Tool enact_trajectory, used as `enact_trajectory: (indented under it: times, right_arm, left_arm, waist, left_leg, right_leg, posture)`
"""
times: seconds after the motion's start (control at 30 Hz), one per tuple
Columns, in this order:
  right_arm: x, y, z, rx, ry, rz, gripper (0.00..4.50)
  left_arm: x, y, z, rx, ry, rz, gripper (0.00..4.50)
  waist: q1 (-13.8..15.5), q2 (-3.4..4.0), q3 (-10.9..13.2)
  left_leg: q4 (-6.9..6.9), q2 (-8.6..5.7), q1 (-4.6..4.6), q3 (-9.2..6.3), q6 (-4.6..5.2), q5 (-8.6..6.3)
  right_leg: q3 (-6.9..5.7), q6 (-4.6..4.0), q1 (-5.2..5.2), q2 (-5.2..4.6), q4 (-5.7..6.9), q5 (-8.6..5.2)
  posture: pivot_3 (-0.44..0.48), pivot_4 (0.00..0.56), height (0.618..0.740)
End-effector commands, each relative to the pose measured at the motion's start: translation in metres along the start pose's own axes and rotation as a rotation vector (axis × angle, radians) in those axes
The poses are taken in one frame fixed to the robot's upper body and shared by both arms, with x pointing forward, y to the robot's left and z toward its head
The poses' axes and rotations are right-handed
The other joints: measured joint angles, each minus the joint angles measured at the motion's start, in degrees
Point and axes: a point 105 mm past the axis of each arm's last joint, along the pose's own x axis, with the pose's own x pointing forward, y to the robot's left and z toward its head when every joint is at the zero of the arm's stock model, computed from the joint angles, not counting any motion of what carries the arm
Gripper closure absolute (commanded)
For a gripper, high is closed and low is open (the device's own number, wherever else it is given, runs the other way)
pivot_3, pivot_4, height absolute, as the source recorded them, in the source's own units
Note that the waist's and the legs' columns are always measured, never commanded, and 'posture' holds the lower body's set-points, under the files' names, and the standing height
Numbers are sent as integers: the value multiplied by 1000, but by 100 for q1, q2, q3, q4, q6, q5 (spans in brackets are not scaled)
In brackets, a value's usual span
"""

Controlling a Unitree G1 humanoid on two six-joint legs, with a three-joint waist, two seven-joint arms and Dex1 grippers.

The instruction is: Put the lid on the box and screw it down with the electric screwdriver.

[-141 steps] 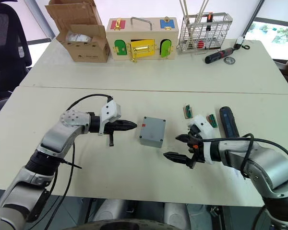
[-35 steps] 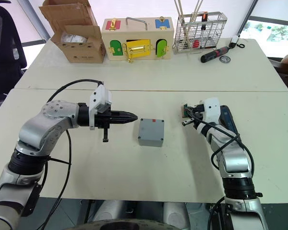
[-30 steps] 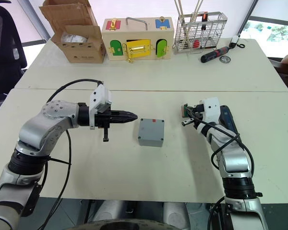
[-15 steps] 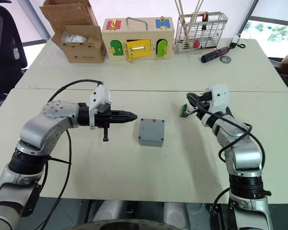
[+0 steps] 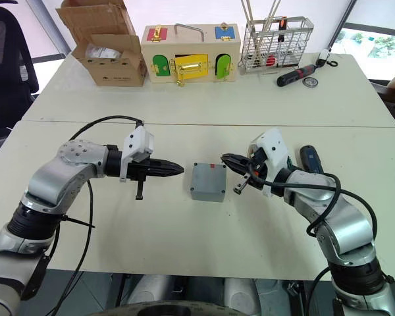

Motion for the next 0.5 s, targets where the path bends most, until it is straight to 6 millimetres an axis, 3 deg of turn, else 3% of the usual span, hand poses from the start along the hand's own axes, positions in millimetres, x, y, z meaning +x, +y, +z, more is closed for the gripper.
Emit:
enact_trajectory:
  times: [0.03,0.5]
  right_arm:
    - [-3,1,6,-57,-18,1,4466]
    - [3,-5,-2,-74,-1,-15,4466]
  left_arm:
    - [-1,-2,7,46,-2,1,4500]
    - [2,-2,9,46,-11,5,4500]
  waist:
    - [5,0,0]
    - [6,0,0]
  left_leg:
    - [0,0,0,0,0,0]
    - [0,0,0,0,0,0]
  right_leg:
    - [0,0,0,0,0,0]
    - [0,0,0,1,0,0]
  posture:
    - [0,150,740]
    - [0,150,740]
